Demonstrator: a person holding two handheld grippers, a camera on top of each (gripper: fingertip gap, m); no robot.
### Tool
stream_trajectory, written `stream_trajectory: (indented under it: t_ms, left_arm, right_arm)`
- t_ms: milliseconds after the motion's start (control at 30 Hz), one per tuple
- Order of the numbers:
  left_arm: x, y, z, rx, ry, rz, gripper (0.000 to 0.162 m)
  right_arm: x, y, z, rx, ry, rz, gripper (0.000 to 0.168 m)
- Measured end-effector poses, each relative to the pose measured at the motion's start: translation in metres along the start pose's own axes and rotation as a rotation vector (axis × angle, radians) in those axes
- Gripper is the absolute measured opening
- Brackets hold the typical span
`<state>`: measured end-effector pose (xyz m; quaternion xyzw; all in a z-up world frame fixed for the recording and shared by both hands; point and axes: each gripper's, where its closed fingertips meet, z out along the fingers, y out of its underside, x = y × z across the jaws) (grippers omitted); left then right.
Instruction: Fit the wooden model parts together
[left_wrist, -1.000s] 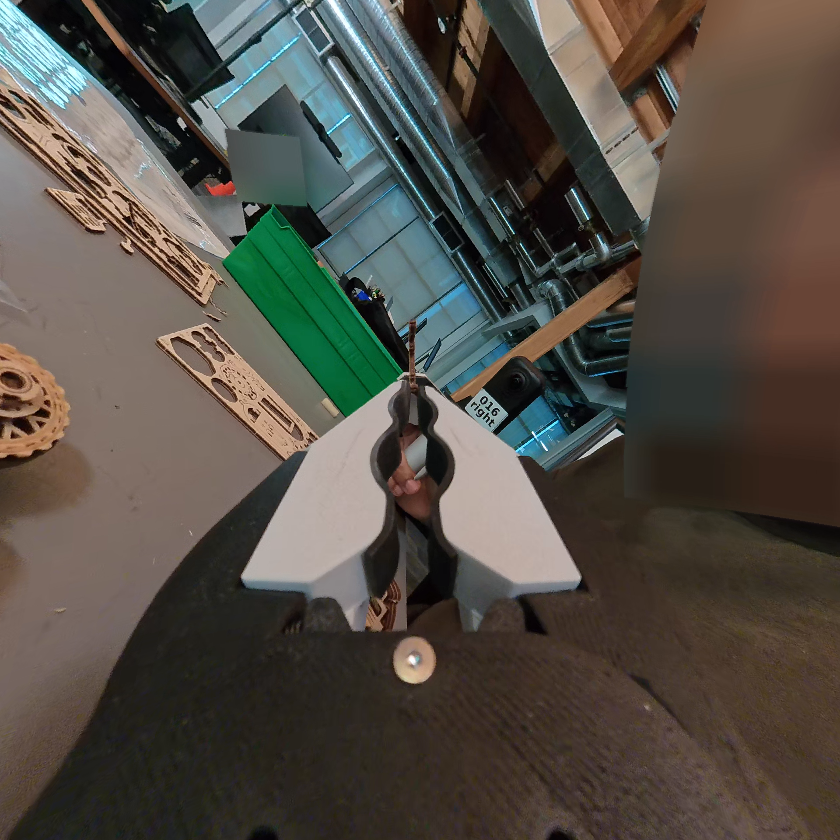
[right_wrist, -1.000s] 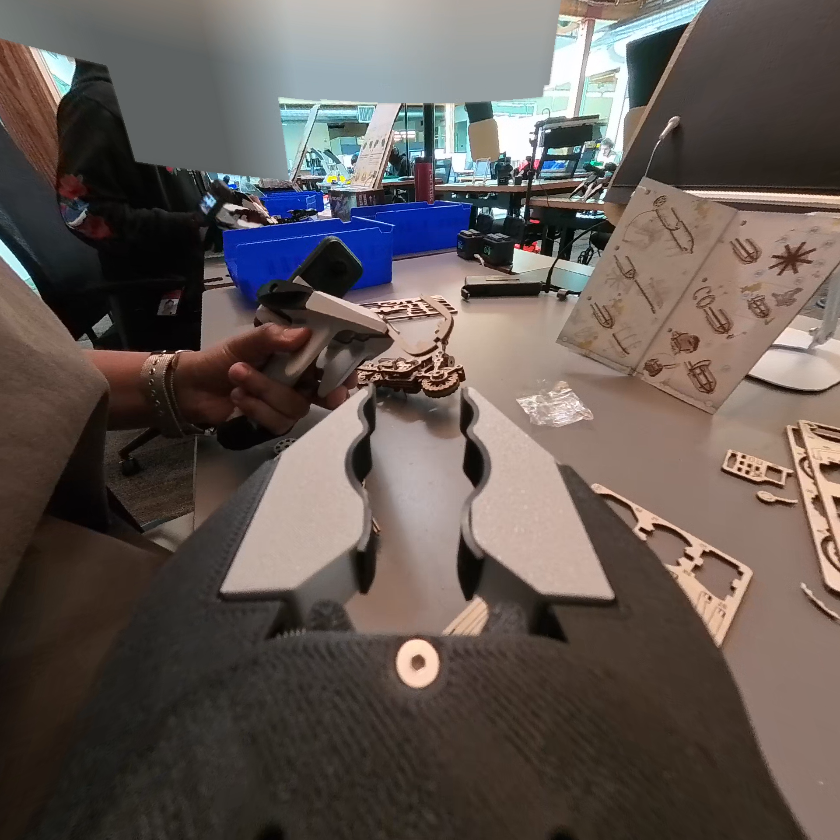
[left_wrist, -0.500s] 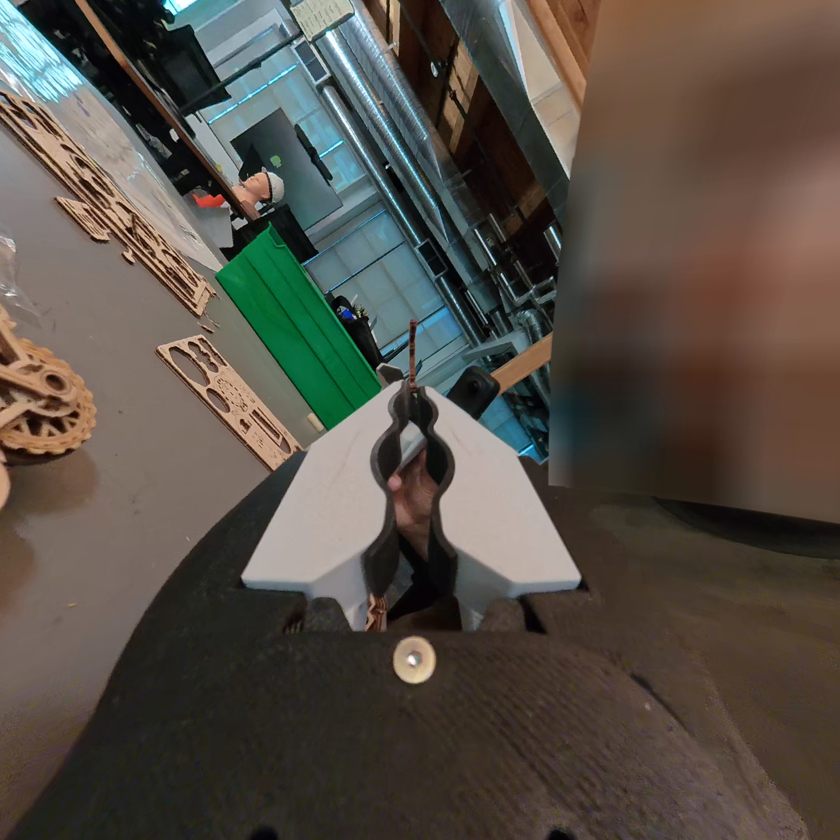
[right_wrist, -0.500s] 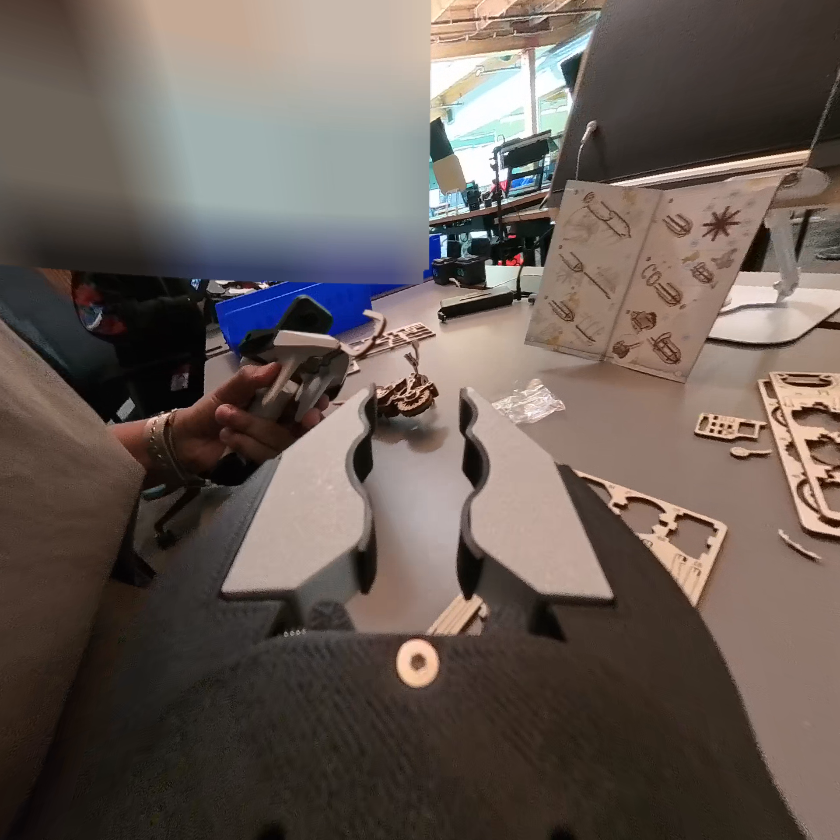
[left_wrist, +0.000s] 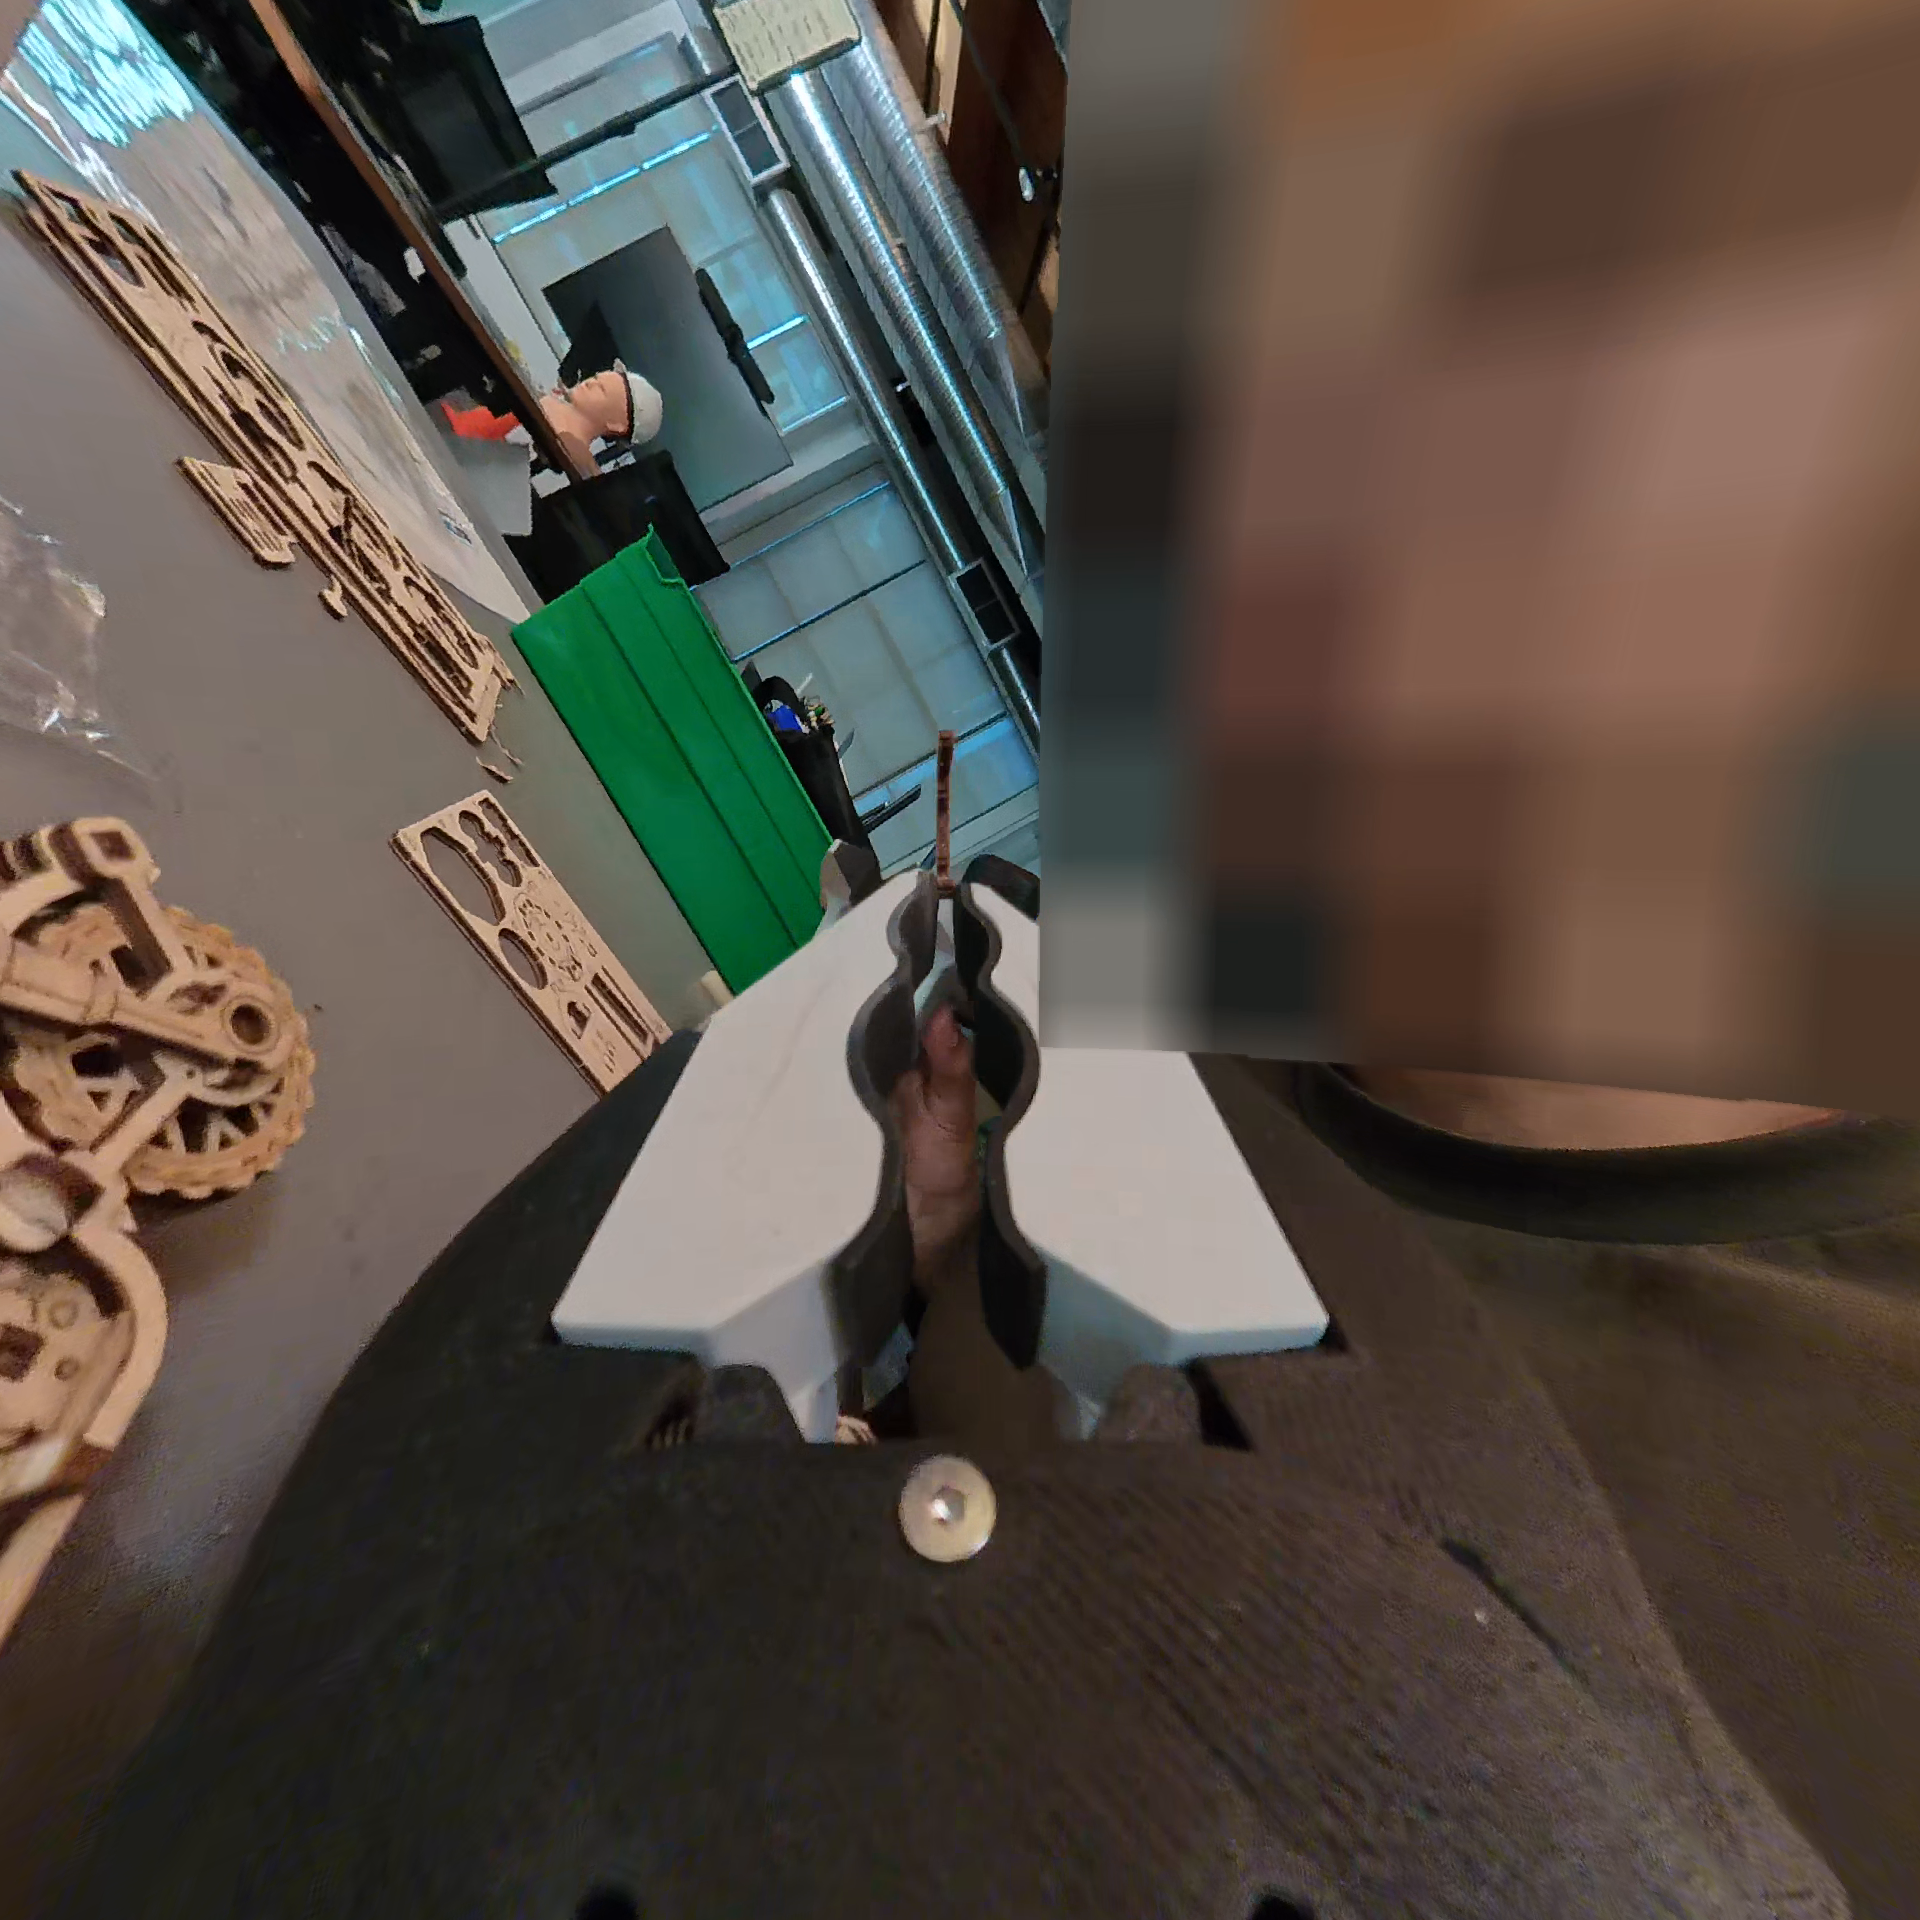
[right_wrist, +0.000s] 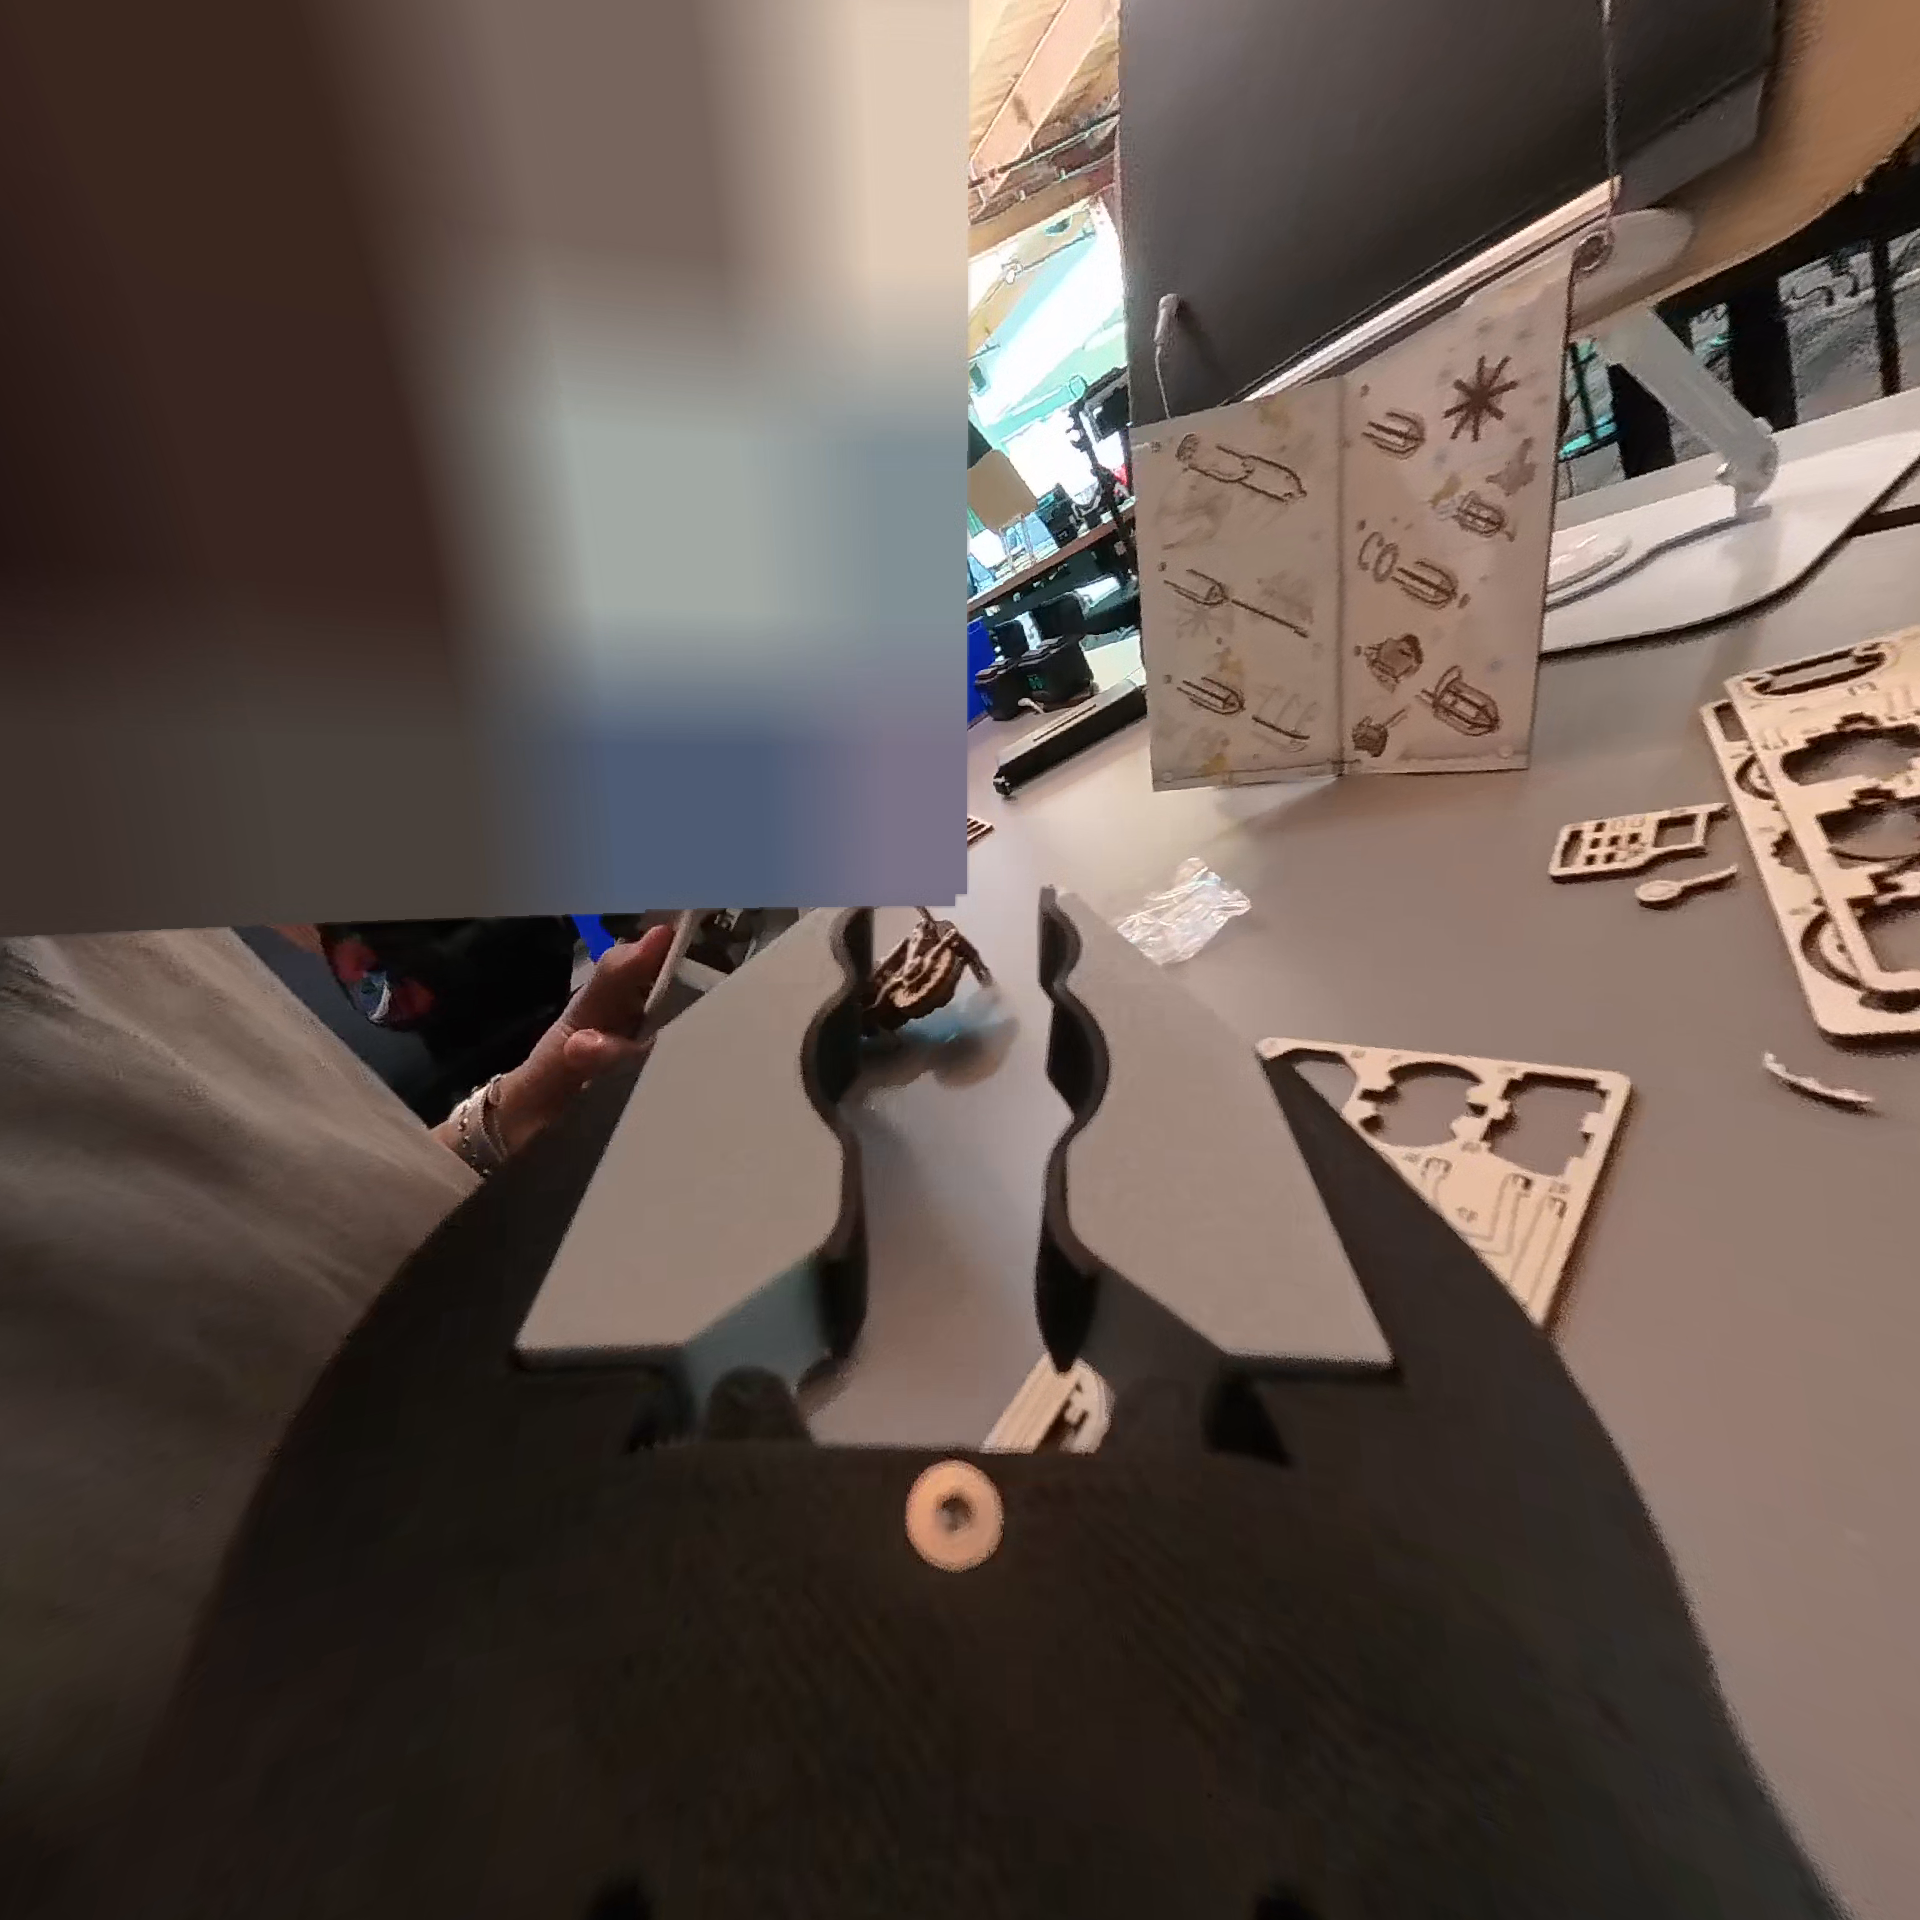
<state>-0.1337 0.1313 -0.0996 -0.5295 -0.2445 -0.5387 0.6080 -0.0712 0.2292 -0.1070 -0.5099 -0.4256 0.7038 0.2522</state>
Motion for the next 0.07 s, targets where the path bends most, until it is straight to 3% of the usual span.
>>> stream_trajectory:
  t_ms: [33, 67]
  left_arm:
    - [-0.0024, 0.0004, 0.0012, -0.006, -0.008, -0.001, 0.0]
    - [-0.0044, 0.0001, 0.0016, -0.005, -0.012, -0.002, 0.0]
  right_arm:
    - [0.0008, 0.0006, 0.0003, -0.004, 0.004, -0.005, 0.029]
    - [0.0011, 0.0011, 0.0006, -0.008, 0.007, -0.011, 0.029]
